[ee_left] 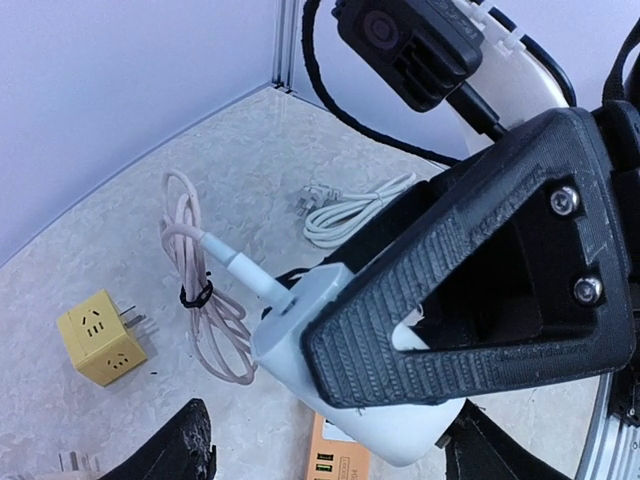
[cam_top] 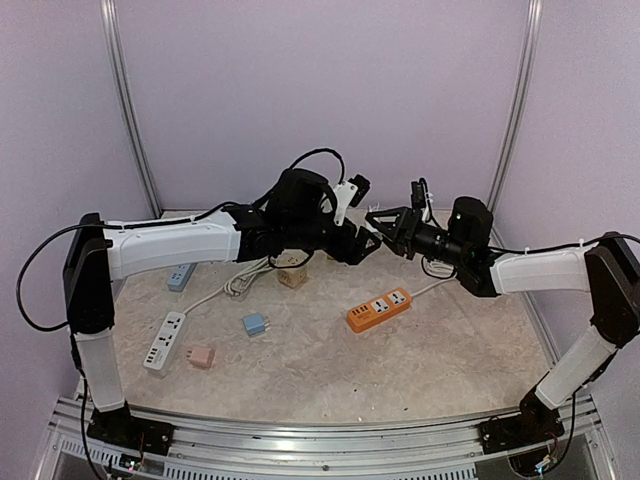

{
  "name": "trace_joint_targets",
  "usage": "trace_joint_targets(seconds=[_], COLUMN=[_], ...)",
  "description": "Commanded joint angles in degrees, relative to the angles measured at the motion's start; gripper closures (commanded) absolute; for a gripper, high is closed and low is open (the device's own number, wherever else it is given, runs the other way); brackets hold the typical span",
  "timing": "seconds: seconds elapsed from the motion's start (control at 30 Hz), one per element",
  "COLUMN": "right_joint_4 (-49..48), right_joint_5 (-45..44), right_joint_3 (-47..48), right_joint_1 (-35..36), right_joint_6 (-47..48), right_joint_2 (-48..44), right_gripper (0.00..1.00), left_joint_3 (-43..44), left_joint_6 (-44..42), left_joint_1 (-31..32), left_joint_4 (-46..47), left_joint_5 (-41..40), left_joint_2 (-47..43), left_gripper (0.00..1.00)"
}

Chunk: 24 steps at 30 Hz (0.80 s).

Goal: Insert the plug
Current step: Adjust the plug.

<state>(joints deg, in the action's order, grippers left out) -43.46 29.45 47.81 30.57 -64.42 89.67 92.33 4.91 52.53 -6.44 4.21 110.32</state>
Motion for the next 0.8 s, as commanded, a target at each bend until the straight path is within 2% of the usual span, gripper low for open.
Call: trace_joint_targets(seconds=[0.0,0.1,0.47,0.57,0.77], right_joint_4=[-1.1,-1.6,-2.8,-2.9,-3.0], right_joint_5=[1.7,1.8,2.2,2.3,2.2], right_joint_3=[-0.2,-0.4,-1.2,-1.4,-1.8], right_joint_1=[-0.5,-0.6,-0.6,-0.5,-0.5], right_joint_6=[-0.1,-0.6,-1.5,-1.6,-1.6], right_joint_2=[-1.0,-0.7,-0.1,0.0,0.4], right_gripper=[0.82,0.82,0.82,0.81,0.80], left_joint_3=[0.1,-1.0,-3.3,-3.9,-4.8], left_joint_6=[0.0,0.3,1.1,1.4,1.6], left_joint_1=[-1.1,-1.5,-2.1,-2.2,-2.3], left_joint_4=[1.8,2.5,3.8,4.3,5.3], left_joint_5=[-1.7,-1.8,-2.5,-2.9,-3.4], left_joint_2=[-0.4,-1.3,-2.7,-2.9,-3.5], left_gripper=[0.28,0.37,0.53,0.60,0.66])
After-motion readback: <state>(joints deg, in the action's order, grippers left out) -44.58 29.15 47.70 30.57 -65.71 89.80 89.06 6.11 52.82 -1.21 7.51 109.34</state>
